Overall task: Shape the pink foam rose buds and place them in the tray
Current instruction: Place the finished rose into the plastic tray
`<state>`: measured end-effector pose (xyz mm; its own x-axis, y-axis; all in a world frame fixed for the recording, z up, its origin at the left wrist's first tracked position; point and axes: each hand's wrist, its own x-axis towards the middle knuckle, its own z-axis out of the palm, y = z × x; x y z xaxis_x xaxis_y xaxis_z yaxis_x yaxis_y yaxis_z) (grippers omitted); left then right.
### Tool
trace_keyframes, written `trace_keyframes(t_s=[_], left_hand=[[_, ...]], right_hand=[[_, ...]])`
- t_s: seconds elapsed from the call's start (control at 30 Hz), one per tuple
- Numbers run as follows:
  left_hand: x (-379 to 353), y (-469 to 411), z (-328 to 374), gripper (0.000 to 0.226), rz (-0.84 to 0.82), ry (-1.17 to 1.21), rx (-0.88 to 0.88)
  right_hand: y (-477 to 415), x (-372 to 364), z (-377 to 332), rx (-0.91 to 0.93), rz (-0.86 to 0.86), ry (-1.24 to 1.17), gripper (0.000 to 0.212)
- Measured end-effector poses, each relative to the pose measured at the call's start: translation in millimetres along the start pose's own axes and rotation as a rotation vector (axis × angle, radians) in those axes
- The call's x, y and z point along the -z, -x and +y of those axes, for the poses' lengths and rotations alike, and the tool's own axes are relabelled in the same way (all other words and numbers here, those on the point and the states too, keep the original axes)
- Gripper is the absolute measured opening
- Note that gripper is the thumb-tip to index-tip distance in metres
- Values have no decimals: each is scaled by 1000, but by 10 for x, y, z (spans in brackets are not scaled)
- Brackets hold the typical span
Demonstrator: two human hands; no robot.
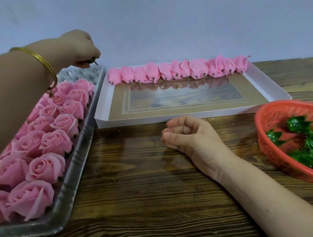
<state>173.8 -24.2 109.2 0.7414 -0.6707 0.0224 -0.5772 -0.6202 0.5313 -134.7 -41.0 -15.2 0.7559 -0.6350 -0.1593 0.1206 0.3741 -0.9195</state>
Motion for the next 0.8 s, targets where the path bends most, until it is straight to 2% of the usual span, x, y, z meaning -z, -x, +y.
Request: trace_keyframes(t_s=[0.13, 0.27, 0.5, 0.8], left_hand=[[67, -166, -245, 16, -24, -67, 54], [72, -270, -328, 14, -47, -116, 59], [-95, -345, -372, 16, -121, -276, 22], [-226, -411, -321, 11, -166, -384, 21]], right_hand=[[0, -7, -11, -1, -6, 5, 34], [9, -21, -27, 4, -17, 5, 45], [20, -13, -37, -16, -22, -24, 28], [21, -20, -63, -53, -33, -71, 22]])
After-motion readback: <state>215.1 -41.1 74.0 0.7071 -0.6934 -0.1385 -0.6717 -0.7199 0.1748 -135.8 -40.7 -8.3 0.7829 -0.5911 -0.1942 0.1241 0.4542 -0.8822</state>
